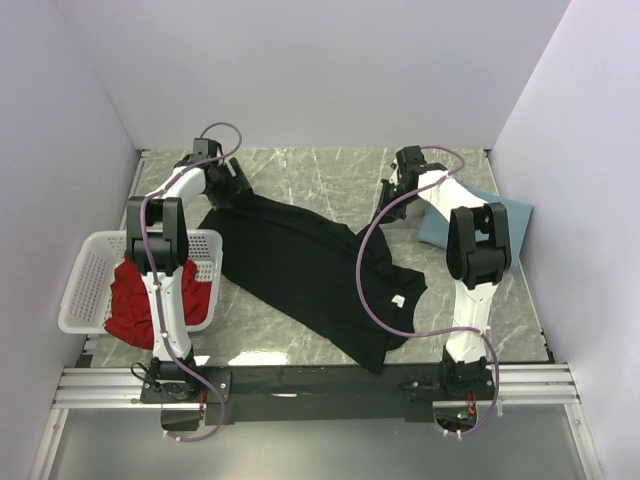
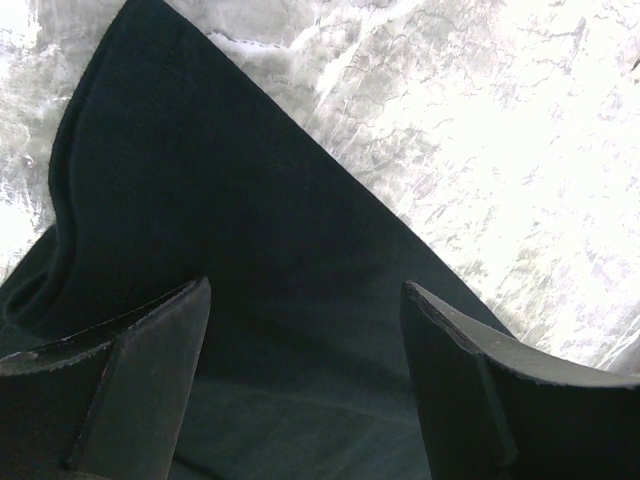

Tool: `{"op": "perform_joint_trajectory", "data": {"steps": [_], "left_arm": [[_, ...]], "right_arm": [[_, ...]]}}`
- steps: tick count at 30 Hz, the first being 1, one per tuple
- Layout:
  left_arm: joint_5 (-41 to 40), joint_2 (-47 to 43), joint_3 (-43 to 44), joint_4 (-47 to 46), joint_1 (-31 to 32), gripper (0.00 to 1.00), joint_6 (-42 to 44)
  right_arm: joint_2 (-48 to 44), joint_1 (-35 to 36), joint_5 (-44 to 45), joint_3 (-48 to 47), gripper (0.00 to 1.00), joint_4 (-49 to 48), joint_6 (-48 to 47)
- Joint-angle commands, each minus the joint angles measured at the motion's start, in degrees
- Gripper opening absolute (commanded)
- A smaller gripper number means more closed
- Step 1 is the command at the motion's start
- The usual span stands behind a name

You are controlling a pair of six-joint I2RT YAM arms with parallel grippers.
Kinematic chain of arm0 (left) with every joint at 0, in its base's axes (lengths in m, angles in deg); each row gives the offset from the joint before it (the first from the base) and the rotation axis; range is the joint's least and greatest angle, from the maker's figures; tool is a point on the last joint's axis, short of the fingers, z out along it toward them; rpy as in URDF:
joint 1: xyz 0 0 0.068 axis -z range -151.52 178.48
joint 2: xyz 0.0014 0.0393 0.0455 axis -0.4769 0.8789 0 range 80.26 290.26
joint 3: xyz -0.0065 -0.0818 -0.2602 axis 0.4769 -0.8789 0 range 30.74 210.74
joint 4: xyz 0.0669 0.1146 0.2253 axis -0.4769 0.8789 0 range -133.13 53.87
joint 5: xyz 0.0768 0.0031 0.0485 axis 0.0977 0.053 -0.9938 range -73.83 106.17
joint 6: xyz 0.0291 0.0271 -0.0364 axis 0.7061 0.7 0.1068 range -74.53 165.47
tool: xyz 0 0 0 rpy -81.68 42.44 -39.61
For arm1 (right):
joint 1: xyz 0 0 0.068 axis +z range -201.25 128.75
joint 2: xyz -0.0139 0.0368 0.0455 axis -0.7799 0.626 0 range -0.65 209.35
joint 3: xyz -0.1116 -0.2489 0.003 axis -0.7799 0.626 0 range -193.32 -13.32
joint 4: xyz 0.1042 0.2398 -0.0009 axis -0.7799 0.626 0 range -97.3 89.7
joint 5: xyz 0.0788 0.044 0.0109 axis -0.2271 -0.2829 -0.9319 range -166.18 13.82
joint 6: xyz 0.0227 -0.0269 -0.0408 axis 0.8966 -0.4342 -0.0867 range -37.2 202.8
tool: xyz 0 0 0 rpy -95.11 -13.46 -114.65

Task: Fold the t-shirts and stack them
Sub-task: Fold the tshirt

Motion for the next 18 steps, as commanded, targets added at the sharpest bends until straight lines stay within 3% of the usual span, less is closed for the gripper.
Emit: {"op": "perform_joint_trajectory", "data": {"steps": [1,2,9,18], "left_arm": [[0.2,0.8,2.3,0.5,-0.6,0.83,1.6],[0.9,0.8,2.3,0.0,-0.6,0.84,1.6],[2.4,1.3,10.4,0.4,-0.7,0.86,-1.2],[-2.4,4.0,16.0,-2.3,-1.7,0.82,-5.7]], "right_arm": [[-0.8,-0.5,-1.5,-3.0,0.04,-0.1,0.6],[-1.4,-0.5,-0.6,-3.1,0.0,0.1,0.7],[-6.4,-2.7,4.5,-3.2,0.0,-0.5,1.7],[-9.1,-5.4,7.5,-7.5,0.0,-1.2,2.1]]}}
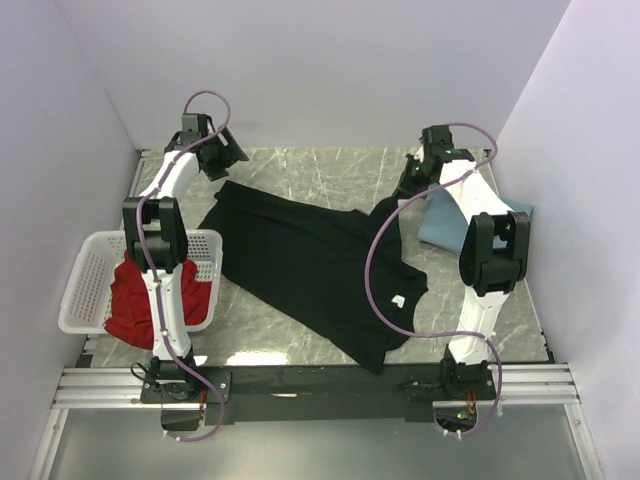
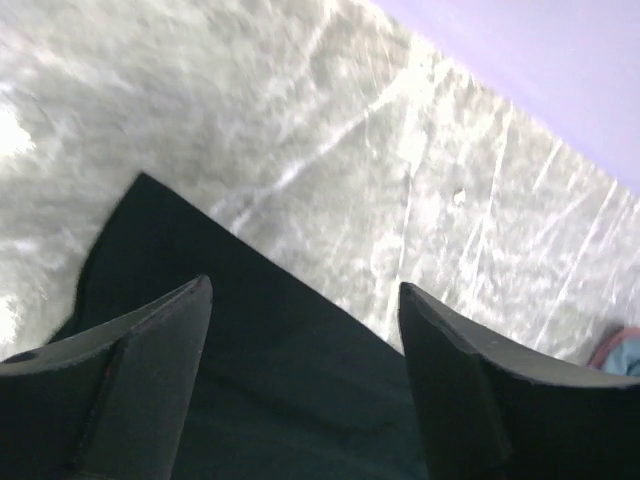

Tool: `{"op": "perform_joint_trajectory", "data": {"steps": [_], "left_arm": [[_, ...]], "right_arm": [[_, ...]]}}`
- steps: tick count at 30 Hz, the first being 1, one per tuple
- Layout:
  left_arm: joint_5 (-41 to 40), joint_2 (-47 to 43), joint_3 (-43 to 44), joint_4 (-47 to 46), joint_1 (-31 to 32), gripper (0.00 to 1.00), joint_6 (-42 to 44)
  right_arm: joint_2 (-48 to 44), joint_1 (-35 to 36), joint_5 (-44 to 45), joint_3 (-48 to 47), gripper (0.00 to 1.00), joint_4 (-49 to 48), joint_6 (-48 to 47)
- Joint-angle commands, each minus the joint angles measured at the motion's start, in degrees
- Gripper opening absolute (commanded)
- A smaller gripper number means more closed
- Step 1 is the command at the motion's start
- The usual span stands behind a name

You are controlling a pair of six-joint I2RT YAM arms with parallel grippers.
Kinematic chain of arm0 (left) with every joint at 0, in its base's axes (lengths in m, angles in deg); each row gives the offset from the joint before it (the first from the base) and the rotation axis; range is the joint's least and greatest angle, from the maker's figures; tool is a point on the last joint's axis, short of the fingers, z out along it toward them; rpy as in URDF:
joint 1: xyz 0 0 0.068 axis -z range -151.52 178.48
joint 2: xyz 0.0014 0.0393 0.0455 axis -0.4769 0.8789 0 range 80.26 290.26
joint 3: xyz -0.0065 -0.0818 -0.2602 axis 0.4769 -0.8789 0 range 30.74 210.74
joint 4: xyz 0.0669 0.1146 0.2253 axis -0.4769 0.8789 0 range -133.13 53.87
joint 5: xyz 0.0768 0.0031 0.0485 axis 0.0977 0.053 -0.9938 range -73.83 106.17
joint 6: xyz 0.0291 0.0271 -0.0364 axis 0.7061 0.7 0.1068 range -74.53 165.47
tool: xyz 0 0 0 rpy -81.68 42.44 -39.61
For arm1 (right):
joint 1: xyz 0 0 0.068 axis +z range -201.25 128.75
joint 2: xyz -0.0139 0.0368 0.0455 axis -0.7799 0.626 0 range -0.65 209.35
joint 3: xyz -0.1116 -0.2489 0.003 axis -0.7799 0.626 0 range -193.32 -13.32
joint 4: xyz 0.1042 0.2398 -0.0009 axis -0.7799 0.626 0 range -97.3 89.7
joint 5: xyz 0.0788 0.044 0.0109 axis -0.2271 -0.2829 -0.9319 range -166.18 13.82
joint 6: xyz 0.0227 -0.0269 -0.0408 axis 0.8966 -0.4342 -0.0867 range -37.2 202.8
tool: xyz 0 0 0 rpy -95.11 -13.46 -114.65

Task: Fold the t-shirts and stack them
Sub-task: Fold the tshirt

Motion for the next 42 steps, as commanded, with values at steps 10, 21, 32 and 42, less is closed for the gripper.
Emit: {"op": "perform_joint_trajectory", "data": {"steps": [10,21,32,42], "left_arm": [[-11.6,7.3,5.1,-1.1,-0.3,0.57,-0.1],[-20.3,8.4,5.2,-3.5,0.5,0.55,2.2],[-19.1,11.4,6.1,-3.2,1.7,0.52,2.9],[-20.6,12.8,6.1,-1.1,3.1,0.37,3.9]], "right_arm": [[-3.1,-2.8,1.6,-3.6,0.0,-0.3,-0.1],[-1.3,-2.8,-1.7,-3.8,0.0,0.2,-0.1],[-0.7,-2.8,-2.1,-3.5,0.0,1.1,-0.9],[-0.6,-2.8,-2.6,-3.4,0.0,1.0,-1.0]]}}
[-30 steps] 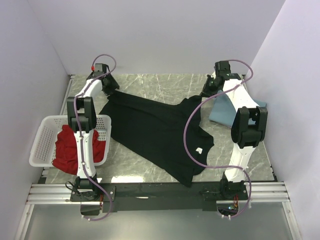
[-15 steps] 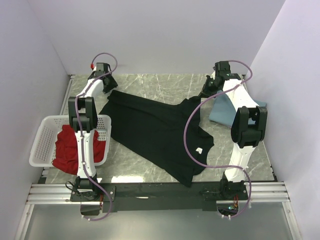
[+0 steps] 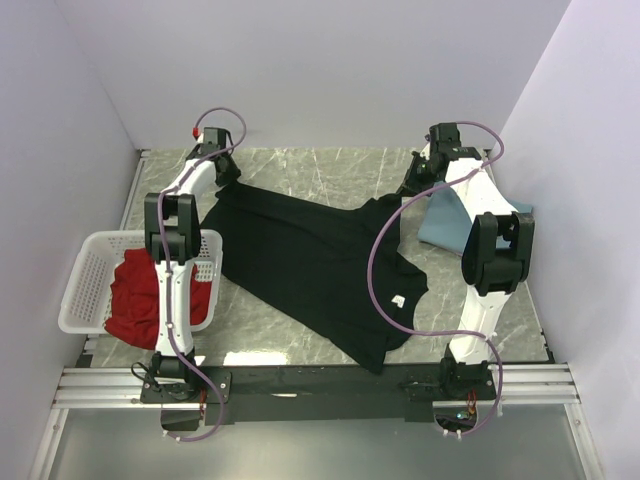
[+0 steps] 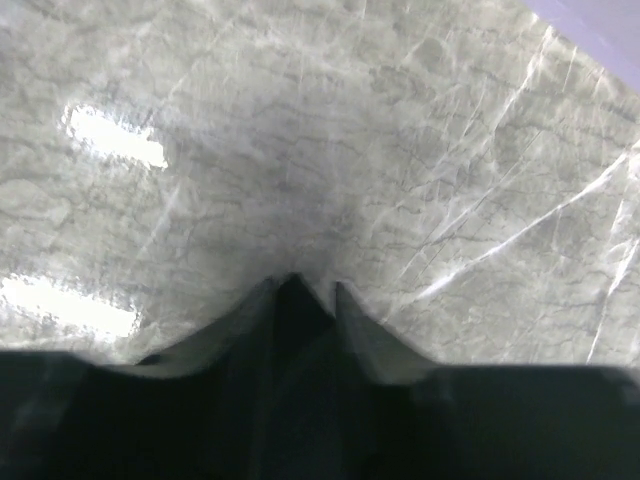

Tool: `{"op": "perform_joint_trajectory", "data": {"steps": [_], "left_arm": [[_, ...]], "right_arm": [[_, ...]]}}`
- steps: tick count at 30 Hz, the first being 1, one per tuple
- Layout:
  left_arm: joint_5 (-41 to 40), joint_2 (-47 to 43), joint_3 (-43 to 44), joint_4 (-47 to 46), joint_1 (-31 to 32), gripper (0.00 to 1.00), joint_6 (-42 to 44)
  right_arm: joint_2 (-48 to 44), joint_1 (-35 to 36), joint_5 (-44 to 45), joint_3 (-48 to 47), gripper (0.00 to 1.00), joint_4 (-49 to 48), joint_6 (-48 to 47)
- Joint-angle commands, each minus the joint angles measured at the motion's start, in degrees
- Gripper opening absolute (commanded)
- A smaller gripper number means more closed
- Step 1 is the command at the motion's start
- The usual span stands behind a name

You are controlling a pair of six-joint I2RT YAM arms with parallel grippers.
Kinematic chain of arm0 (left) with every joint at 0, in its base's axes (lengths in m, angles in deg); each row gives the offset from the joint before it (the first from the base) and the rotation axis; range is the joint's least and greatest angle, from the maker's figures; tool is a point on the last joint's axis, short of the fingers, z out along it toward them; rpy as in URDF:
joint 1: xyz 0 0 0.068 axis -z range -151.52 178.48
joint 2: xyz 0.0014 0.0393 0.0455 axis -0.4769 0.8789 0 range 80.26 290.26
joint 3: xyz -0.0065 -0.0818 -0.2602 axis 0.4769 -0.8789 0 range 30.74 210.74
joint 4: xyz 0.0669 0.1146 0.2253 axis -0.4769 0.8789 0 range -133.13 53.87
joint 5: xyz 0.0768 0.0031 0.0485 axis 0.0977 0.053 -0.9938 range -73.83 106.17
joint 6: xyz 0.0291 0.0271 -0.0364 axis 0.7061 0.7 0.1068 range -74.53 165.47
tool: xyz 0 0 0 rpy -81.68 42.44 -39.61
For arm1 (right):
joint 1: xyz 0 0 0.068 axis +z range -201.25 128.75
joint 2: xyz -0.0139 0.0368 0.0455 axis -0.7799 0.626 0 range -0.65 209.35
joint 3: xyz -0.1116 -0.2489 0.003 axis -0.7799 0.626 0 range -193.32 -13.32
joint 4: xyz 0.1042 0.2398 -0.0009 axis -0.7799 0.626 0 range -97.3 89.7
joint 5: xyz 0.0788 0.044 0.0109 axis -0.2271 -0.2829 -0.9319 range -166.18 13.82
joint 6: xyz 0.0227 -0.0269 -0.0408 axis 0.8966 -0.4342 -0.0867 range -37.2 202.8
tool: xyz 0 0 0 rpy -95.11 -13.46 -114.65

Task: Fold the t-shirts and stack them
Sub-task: Fold the tshirt

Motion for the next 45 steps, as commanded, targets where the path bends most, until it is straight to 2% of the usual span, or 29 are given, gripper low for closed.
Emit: {"op": "perform_joint_trajectory", "data": {"steps": [1,10,14,24,28,35,40,45], "left_arm": [[-1.3,1.9,1.6,2.4,0.5,0.3,0.8],[-0.5,2.8,3.8,4.0,0.5,0.0,0.1],[3.2,1.6,4.5,2.2,0.5,0.0,-0.6],[16.2,2.0,8.8,-5.5,0.5,0.0,-9.5],[22.3,2.8,9.4,-11.3,0.4,0.0,-13.7],[27.2,4.5,9.9,-16.7,-0.1,0.0,-18.5],[27.3,1.9,3.8,-17.4,-2.3,0.0,-18.5],[30.9,-0.7,-1.4,-19.5,-5.8,0.0,-18.3]], "right_arm": [[-0.2,-0.4,-0.7,-1.9,0.0,0.1,-0.7],[-1.9,-0.4,2.5,-1.5,0.0,0.0,0.2],[-2.6,-1.9,6.8,-2.8,0.0,0.3,3.0],[-1.5,-5.6,7.7,-8.0,0.0,-0.7,3.8],[-0.7,-6.6,7.0,-10.8,0.0,-0.6,4.1],[0.8,-7.2,5.4,-14.9,0.0,0.4,3.2],[-2.4,-7.1,3.2,-11.3,0.0,0.4,2.8],[-9.1,-5.7,1.5,-2.0,0.0,1.6,1.5]]}}
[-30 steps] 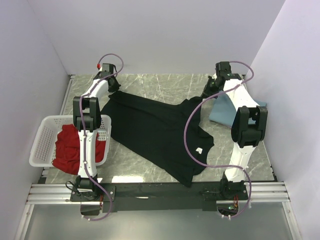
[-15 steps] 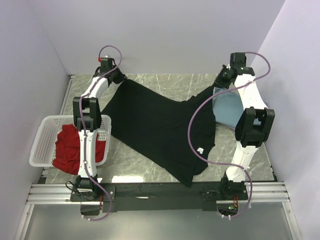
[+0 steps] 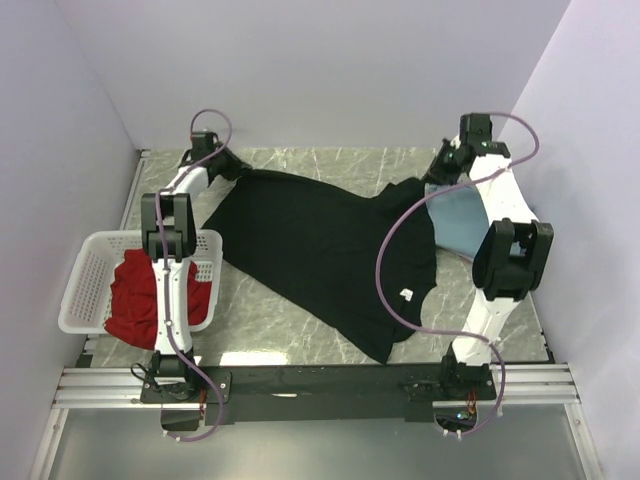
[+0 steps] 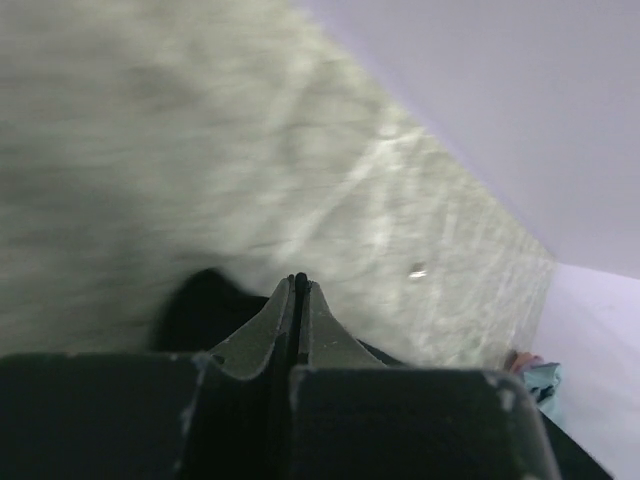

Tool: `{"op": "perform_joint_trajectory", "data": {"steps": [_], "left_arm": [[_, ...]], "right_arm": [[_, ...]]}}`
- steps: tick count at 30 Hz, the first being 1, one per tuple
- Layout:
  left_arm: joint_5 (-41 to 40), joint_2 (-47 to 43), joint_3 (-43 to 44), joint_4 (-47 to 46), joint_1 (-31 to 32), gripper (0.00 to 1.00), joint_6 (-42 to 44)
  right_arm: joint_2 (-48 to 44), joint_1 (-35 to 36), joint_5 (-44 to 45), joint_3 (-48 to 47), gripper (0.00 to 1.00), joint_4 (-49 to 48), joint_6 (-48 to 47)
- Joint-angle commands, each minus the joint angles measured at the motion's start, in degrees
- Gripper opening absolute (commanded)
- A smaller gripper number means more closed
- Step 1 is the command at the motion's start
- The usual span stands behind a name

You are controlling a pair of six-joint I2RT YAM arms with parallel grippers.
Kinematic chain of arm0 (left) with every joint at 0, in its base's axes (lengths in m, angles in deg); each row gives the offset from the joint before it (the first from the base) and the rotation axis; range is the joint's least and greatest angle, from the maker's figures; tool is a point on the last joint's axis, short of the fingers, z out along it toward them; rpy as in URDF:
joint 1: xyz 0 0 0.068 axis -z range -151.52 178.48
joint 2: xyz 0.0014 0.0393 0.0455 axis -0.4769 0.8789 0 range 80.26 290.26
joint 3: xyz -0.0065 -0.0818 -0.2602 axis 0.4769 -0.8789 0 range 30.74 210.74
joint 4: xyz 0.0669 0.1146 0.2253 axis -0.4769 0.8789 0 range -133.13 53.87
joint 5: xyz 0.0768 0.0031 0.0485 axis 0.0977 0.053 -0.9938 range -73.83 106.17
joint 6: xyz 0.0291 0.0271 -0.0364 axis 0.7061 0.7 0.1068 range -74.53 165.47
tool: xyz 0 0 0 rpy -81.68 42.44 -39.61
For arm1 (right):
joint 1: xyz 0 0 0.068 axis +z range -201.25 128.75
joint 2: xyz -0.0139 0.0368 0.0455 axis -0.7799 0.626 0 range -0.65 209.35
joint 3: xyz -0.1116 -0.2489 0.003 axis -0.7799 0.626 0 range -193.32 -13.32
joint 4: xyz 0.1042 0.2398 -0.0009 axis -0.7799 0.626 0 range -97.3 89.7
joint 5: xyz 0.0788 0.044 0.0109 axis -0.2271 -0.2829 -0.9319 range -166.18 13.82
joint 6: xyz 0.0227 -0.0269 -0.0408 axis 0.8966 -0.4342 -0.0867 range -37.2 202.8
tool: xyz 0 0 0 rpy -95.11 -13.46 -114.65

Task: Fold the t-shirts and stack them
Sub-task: Fold the tshirt

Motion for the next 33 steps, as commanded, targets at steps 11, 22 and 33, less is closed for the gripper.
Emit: {"op": "perform_joint_trajectory", "data": {"steps": [11,22,33], "left_arm": [[6.2,-6.0,-3.9,3.0,-4.4,0.0,7.6],[7.3,-12.0,-9.9,1.1,-4.9,0.01,12.7],[7.2,-17.2,-16.8,0.2,-6.9,0.03,15.1]], "right_arm": [[-19.7,9.1,-0.2,21.1,0.0,5.6,-3.6],[-30.4,13.3,0.6,35.4,0.0,4.9,-0.5],[-35.7,14.8,0.2,45.2,0.0,3.0,1.2]]}}
